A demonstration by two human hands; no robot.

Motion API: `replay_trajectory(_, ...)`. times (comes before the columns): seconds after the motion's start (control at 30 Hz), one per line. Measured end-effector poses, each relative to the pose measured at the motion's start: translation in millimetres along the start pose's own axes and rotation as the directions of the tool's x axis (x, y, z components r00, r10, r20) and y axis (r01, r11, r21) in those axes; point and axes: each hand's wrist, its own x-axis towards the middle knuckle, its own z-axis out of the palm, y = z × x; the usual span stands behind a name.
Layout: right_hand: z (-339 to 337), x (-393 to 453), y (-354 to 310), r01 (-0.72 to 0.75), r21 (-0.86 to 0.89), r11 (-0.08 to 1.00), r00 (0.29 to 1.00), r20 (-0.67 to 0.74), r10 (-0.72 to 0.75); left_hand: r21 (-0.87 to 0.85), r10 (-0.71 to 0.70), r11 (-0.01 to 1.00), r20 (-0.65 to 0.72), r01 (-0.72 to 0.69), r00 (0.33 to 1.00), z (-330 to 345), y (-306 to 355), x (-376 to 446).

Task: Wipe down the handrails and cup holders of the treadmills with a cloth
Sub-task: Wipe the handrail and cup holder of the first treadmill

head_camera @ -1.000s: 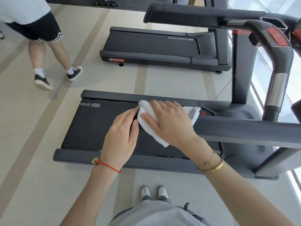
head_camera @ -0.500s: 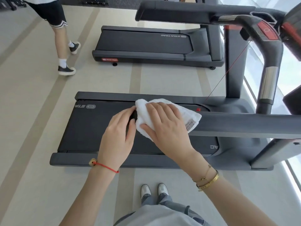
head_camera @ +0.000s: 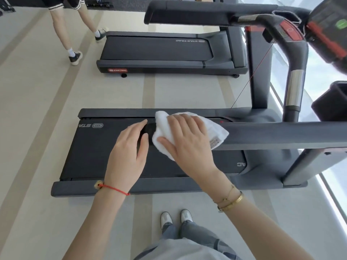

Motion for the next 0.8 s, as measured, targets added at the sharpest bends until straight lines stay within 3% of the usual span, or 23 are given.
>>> replay_trajectory(0.1, -7.0, -7.6, 28.5, 0.049, 0.049, 0.998, 0.998, -0.037, -0.047, 0.017, 0.010, 1.000, -0.008, -0.010, 1.000, 1.0, 0.6, 0.6)
replay_trajectory(0.3, -16.7, -21.3, 72.9, -0.239, 0.010, 0.971, 0.960, -0.151, 0.237, 0.019, 0.024, 1.000, -0.012, -0.024, 1.000, 1.5, 3.4, 4.3)
replay_trajectory(0.47, 0.7, -2.6, 22.0, -0.055, 0.053, 0.997, 0.995, -0.084, 0.059, 0.034, 0.076, 0.997, 0.000, -0.075, 0.997, 7.1, 13.7, 9.8)
replay_trajectory(0.57, 0.1, -4.3, 34.3, 0.039, 0.087, 0.995, 0.994, -0.107, -0.030, 0.038, 0.107, 0.994, -0.002, -0.107, 0.994, 12.7, 22.8, 14.9)
replay_trajectory(0.8, -11.3, -39.5, 115.6, -0.039, -0.018, 0.999, 0.978, -0.206, 0.035, 0.204, 0.192, 0.962, -0.022, -0.183, 0.981, 40.1, 58.3, 22.0)
